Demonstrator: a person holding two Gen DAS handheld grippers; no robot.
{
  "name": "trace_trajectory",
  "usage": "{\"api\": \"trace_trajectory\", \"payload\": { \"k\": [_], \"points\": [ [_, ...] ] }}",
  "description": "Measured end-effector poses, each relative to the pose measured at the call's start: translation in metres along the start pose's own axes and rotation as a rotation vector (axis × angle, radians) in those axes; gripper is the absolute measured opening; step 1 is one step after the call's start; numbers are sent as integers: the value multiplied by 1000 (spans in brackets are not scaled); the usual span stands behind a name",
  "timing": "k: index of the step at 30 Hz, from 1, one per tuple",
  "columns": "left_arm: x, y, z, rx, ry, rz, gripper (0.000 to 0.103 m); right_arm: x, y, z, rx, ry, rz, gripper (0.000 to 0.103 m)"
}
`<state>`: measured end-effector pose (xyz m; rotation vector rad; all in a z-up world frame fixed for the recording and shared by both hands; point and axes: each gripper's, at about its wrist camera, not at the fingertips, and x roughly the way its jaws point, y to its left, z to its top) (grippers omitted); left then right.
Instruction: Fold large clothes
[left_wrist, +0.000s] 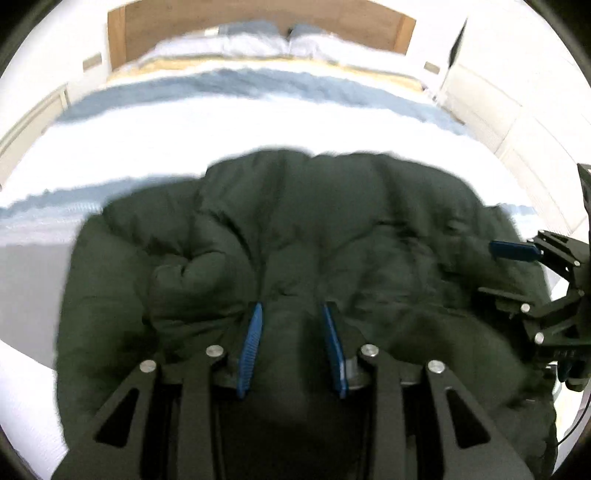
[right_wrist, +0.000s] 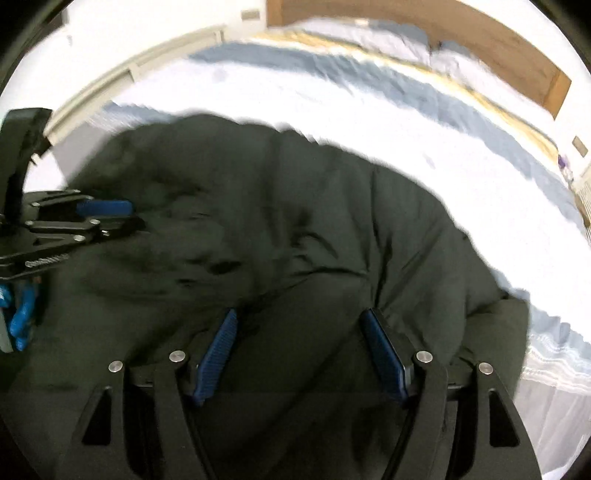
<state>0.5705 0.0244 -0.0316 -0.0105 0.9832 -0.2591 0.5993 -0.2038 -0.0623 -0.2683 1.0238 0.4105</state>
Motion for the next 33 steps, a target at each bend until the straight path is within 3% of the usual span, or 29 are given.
{"api": "trace_trajectory", "payload": {
  "k": [4,7,10,13,21,25,33],
  "points": [
    [-28,-24,10,2,-78,-51,35,-34,20,4,-38,-66,22,71],
    [-15,-35,6,0,-51,-56,37,-41,27,5,-53,-99,34,73],
    [11,-31,-13,-27,23,-42,38,-19,28,-5,-62,-58,6,73],
    [24,-26,-34,-48,29,-41,39,15,13,-21,-45,8,10,75],
    [40,-31,-33,-3,51,-24,40,34,5,-36,-21,11,19,76],
    [24,-34,-22,-19,64,-36,40,26,10,-27,-16,41,-7,76],
    [-42,-17,-43,-36,52,-29,40,-36,25,-44,0,44,-22,76]
  ]
}}
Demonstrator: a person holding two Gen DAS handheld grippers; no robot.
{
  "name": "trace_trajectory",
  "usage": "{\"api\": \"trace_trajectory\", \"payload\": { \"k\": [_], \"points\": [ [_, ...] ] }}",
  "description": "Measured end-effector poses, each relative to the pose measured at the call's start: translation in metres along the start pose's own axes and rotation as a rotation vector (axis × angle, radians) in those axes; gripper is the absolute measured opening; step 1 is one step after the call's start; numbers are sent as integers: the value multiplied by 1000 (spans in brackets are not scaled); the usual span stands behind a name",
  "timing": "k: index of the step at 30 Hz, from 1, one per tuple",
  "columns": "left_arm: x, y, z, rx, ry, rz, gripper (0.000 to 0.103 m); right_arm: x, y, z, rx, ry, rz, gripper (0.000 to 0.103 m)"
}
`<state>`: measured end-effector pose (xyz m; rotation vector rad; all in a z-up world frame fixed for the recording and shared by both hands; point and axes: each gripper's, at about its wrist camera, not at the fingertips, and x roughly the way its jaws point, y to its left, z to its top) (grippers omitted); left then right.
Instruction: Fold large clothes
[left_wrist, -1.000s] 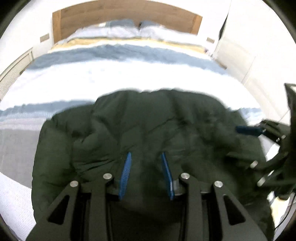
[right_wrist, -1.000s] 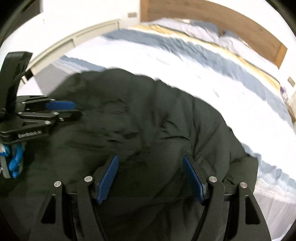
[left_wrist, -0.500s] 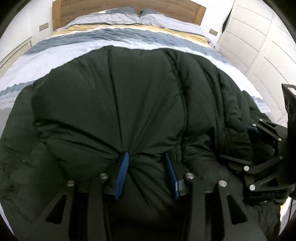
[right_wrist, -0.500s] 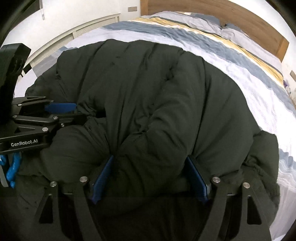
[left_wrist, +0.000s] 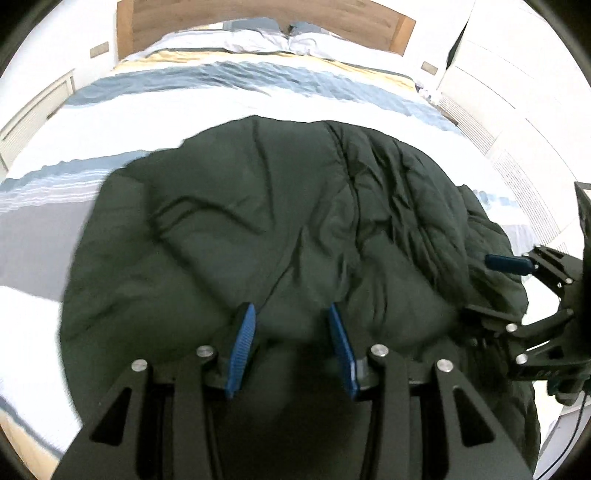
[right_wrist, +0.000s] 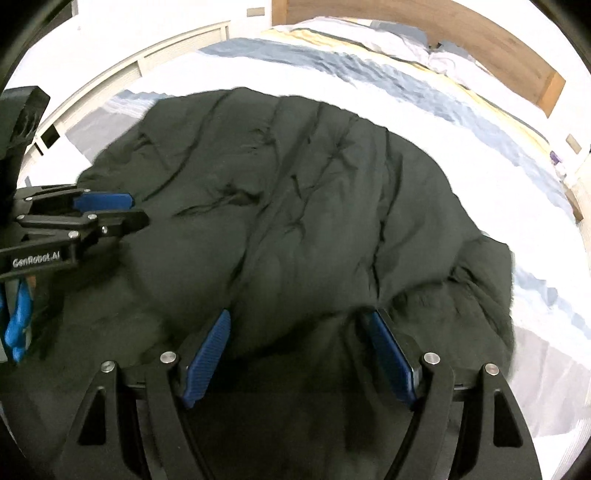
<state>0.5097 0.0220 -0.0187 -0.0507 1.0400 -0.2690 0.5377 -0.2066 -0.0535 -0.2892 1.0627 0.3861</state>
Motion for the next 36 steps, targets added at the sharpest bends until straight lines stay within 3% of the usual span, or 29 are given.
{"api": "trace_trajectory", "payload": {
  "k": [12,22,25,36],
  "points": [
    [-77,58,-75,-119,12,36,40,-57,23,-60,18,59,-16,76],
    [-129,86,-108,-174,65,62,40,-90,40,-86,48,90,-23,76],
    [-148,96,-115,-188,61,86,53,-102,41,-90,49,92,-34,76],
    [-209,139,-142,-289,24,144,65,-150,8,-108,167,98,-116,76]
  ]
}}
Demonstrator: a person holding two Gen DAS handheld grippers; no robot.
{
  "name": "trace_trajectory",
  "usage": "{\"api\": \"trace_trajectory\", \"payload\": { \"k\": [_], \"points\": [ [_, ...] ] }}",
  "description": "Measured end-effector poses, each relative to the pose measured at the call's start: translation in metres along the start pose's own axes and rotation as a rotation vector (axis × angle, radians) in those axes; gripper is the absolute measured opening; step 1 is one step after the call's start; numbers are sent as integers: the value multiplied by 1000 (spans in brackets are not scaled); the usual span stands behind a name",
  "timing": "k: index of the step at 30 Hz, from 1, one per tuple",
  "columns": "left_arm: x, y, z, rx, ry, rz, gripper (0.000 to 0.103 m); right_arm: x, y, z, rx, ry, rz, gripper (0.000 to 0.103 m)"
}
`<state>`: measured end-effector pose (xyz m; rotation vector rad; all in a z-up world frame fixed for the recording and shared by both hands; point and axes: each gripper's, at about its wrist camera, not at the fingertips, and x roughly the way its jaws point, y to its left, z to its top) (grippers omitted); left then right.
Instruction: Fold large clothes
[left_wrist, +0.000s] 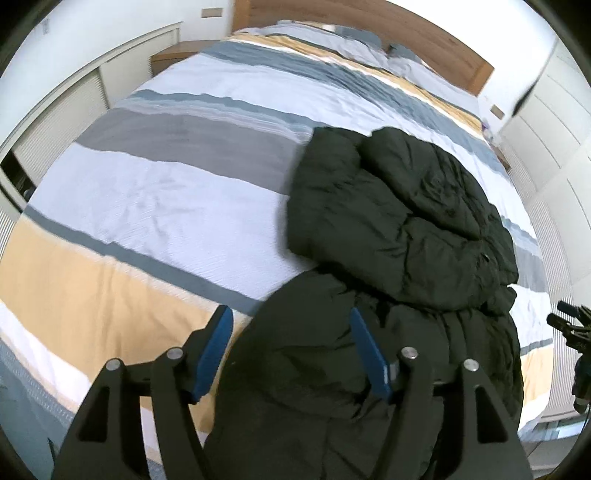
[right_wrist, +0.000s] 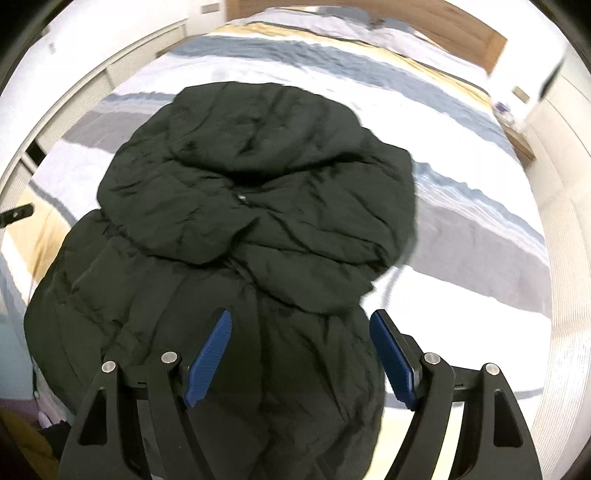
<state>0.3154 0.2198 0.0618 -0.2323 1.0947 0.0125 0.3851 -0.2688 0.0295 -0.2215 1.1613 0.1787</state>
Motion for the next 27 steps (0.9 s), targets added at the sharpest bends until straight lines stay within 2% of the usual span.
{"api": "trace_trajectory", "payload": {
  "k": [6,12,18,27],
  "points": [
    [-15,20,-12,-32,-30,11,67,-15,-22,-10,78,14,-46,78],
    [-16,39,-32,-69,-32,24,68,-22,-37,-19,145,45,-87,85],
    [-10,52,-52,-99,-14,43,68,-19,-44,-31,184,89,-106,90],
    [7,55,-72,-80,40,66,70,-3,-51,-61,243,162,-95,94]
  ]
}}
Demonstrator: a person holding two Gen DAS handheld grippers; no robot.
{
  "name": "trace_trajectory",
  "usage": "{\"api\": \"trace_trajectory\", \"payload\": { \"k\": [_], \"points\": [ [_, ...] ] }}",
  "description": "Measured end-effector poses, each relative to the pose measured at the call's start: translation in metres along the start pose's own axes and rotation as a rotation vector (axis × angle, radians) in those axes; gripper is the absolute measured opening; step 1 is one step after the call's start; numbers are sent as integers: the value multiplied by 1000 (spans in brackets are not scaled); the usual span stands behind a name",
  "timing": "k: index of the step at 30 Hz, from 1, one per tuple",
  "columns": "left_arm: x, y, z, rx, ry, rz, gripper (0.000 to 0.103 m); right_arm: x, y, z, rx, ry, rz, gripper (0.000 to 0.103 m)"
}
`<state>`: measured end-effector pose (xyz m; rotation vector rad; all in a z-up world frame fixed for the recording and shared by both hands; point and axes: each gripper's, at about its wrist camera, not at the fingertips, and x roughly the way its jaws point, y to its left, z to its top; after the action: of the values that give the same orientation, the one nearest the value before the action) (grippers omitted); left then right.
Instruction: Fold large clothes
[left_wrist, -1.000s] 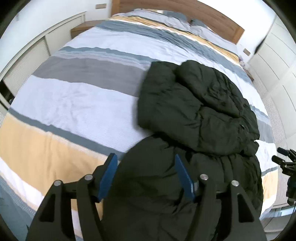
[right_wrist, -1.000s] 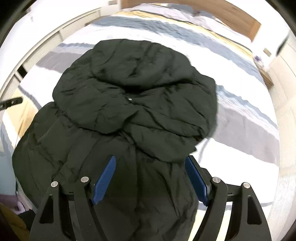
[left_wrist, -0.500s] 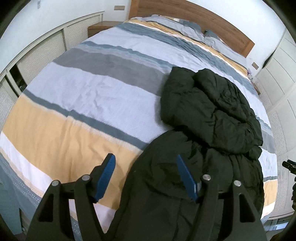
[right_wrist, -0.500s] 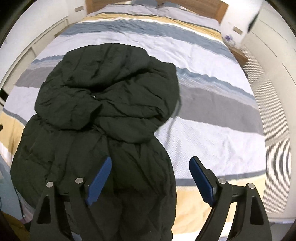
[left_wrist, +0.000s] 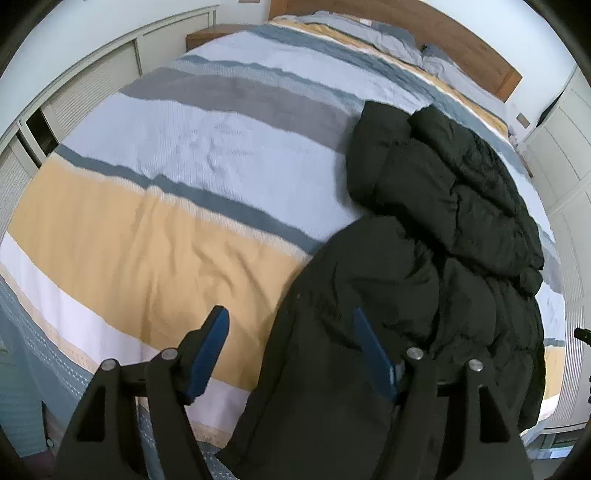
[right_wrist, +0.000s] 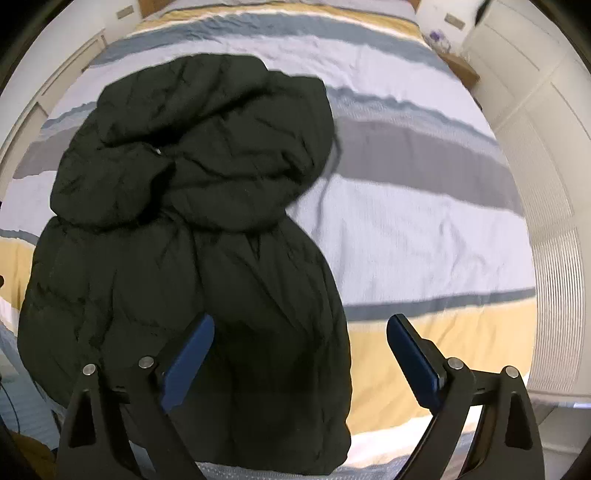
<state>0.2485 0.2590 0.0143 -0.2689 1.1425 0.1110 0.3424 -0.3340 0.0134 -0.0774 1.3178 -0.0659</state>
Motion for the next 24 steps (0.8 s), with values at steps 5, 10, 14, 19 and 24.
{"api": "trace_trajectory", "payload": {
  "k": [5,10,14,19,24],
  "points": [
    [9,-1,-10,5,39,8,71,16,-14,-22,33,57,-18,95],
    [19,6,-17,-13,84,-4,72,28,-28,-37,56,110,-39,95],
    [25,20,-24,-65,114,-15,73,34,-36,-43,75,143,-43,96],
    [29,33,-30,-105,151,-57,73,42,-43,-51,107,173,-24,98],
    [40,30,-37,-90,205,-120,73,57,-44,-63,128,204,2,99]
  ]
}}
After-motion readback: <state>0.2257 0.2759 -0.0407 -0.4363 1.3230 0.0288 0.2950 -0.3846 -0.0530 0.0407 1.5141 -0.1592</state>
